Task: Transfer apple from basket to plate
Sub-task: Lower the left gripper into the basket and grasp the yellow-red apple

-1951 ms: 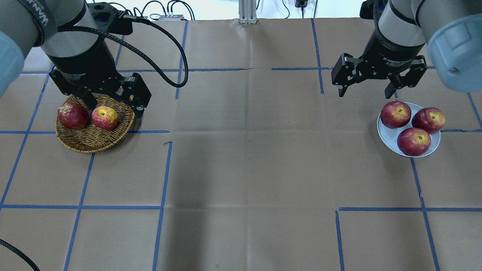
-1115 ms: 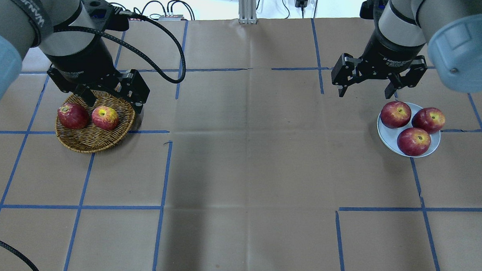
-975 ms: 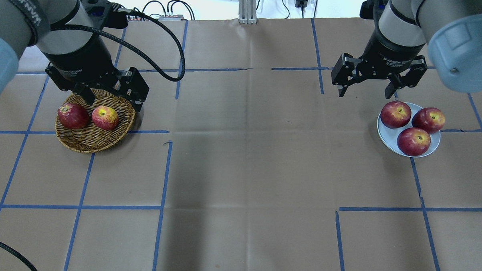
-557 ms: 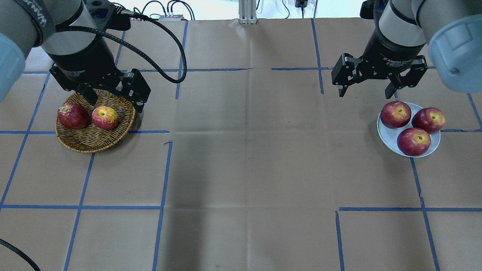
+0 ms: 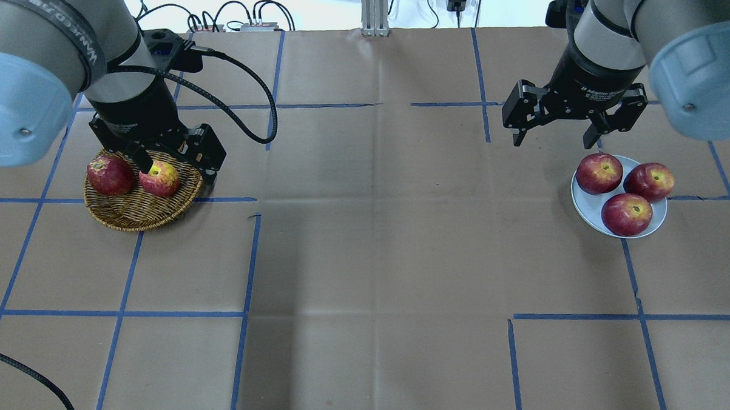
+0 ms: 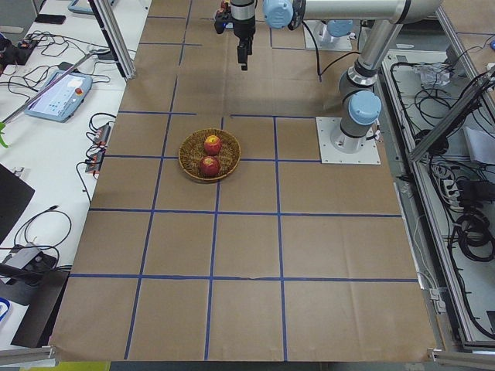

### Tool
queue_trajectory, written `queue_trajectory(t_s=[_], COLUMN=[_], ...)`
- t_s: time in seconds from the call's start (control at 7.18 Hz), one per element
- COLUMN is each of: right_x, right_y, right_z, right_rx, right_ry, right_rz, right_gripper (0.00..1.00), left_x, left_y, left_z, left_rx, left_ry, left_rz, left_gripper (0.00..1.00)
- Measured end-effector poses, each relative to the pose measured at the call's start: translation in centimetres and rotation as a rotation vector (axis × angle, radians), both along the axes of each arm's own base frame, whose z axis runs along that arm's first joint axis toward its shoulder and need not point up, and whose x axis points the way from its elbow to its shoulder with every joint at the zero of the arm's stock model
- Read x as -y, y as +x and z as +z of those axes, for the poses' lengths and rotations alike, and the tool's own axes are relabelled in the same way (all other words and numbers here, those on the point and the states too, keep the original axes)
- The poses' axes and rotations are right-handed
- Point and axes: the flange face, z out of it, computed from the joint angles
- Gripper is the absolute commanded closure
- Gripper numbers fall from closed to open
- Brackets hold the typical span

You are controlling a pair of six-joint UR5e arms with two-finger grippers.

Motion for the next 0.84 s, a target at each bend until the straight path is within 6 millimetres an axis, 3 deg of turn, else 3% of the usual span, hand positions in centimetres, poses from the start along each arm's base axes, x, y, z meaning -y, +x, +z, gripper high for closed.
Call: queue_trajectory(t_s=[0.28, 0.56, 0.84], right_x=[0.0, 0.0, 0.0], right_y=[0.0, 0.0, 0.0], right_z=[0.0, 0.0, 0.0], right_rx=[0.000, 0.000, 0.000], right_ry=[-0.001, -0.001, 0.000], right_rz=[0.000, 0.000, 0.000], right_gripper=[0.00, 0.00, 0.00], left_x=[1.9, 5.5, 8.1], left_y=[5.2, 10.4, 13.2], left_z=[-6.3, -11.9, -15.8], left_rx=[0.006, 0.047, 0.064], left_ry=[-0.064, -0.084, -0.101], left_rz=[-0.122, -0.232, -0.280], left_gripper=[0.01, 0.01, 0.01])
